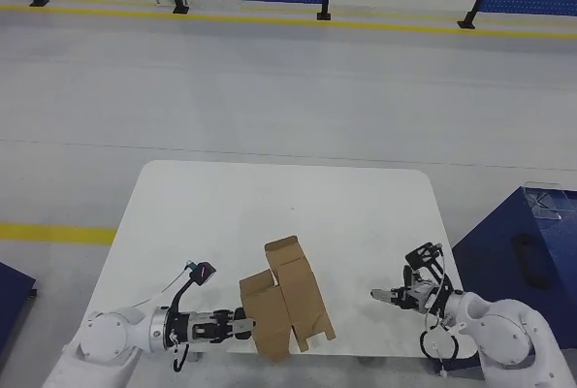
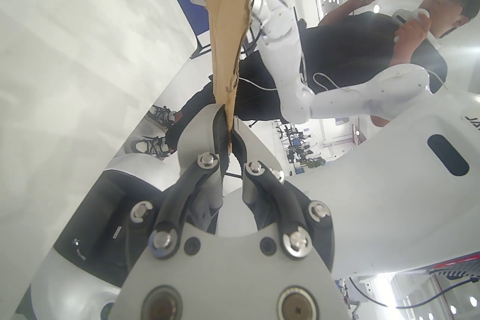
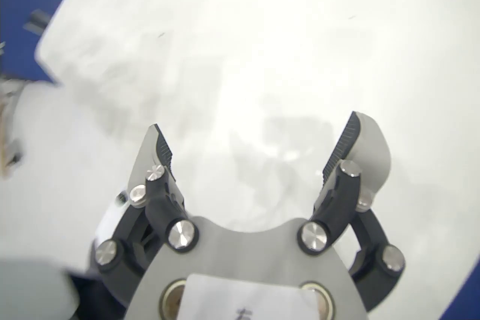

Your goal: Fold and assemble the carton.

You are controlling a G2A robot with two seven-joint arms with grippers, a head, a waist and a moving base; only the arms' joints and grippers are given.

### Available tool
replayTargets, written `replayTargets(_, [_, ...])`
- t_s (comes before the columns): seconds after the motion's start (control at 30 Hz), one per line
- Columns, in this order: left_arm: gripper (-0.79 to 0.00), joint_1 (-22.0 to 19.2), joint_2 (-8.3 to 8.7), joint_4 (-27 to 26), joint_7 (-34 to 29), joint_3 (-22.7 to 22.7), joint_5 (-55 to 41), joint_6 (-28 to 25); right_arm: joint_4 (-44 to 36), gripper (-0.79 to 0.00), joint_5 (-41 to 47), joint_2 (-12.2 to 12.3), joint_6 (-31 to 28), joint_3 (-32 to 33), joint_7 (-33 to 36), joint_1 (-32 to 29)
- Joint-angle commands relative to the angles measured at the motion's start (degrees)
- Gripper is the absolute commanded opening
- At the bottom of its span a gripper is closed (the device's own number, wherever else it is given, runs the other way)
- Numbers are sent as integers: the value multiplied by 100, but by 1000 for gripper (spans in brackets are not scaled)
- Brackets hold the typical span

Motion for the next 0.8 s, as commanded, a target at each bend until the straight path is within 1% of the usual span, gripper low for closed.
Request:
replayTargets(0.0, [-785, 19, 19, -55, 51, 50, 60, -45, 323, 0, 1910, 99, 964, -186, 1949, 722])
replayTargets(0.03, [-785, 26, 27, -69, 76, 68, 74, -70, 492, 0, 2400, 161, 1169, -412, 2152, 974])
replayTargets(0.17, [-785, 29, 48, -90, 190, 209, 68, -184, 1383, 0, 4085, 498, 1170, -1604, 2152, 1775])
replayTargets(0.27, [-785, 2, 52, -125, 302, 370, 12, -296, 1869, 0, 5008, 772, 1265, -2472, 2152, 2373])
replayTargets(0.3, [-785, -1, 52, -134, 320, 387, -1, -314, 1896, 0, 5096, 799, 1262, -2581, 2152, 2426])
replayTargets(0.53, [-785, -1, 52, -134, 320, 387, -1, -314, 1896, 0, 5096, 799, 1262, -2581, 2152, 2426])
replayTargets(0.57, [-785, -1, 52, -134, 320, 387, -1, -314, 1896, -80, 5096, 799, 1262, -2581, 2152, 2426])
replayTargets(0.6, [-785, -1, 52, -134, 320, 387, -1, -314, 1896, -505, 5096, 799, 1262, -2581, 2152, 2426])
replayTargets(0.63, [-785, -1, 52, -134, 320, 387, -1, -314, 1896, -696, 5096, 799, 1262, -2581, 2152, 2426])
replayTargets(0.67, [-785, -1, 52, -134, 320, 387, -1, -314, 1896, -785, 5096, 799, 1262, -2581, 2152, 2426])
replayTargets(0.77, [-785, -1, 52, -134, 320, 387, -1, -314, 1896, -785, 5096, 799, 1262, -2581, 2152, 2426])
